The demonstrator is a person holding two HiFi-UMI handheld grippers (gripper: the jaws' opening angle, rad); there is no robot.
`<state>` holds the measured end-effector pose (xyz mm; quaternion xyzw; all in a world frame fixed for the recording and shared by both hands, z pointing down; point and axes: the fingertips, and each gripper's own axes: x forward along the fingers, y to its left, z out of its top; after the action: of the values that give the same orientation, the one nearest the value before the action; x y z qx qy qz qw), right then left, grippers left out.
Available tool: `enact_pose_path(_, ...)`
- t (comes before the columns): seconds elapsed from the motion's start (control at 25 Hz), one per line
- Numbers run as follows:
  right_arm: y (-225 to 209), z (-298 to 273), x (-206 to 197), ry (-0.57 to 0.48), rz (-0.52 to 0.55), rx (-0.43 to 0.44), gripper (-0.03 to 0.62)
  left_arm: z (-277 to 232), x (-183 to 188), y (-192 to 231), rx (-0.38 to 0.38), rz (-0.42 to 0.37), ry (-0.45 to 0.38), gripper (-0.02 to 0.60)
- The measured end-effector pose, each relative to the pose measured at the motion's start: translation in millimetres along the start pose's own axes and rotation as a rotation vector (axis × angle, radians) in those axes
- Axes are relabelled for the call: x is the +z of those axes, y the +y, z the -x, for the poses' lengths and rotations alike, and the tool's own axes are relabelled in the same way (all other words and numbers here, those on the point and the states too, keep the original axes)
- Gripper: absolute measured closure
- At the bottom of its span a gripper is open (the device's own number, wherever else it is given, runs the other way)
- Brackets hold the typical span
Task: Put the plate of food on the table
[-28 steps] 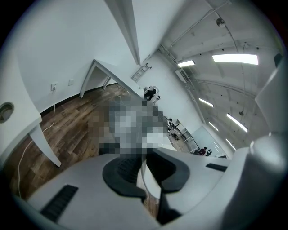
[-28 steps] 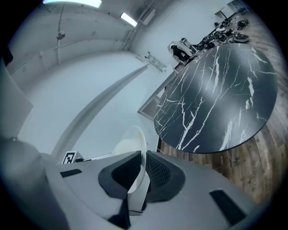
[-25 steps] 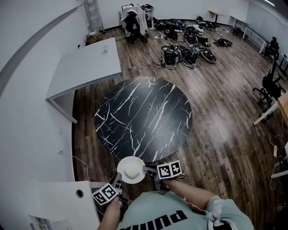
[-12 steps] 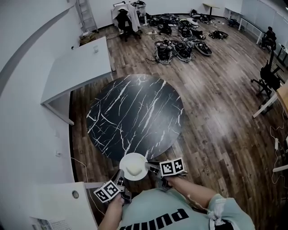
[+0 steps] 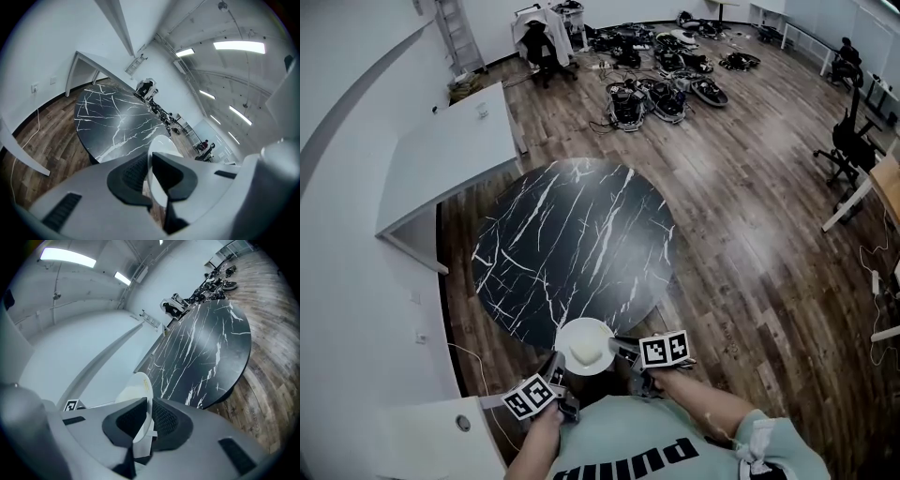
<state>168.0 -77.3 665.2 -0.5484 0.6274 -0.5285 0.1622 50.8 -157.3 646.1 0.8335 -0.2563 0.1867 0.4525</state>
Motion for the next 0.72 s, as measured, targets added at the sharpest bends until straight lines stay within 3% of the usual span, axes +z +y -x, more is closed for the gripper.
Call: enact_pose_path(0.72, -27, -33, 74, -0.101, -0.041, -0.123, 0.554, -87, 63, 2, -0.111, -0.041, 0.117, 0.545)
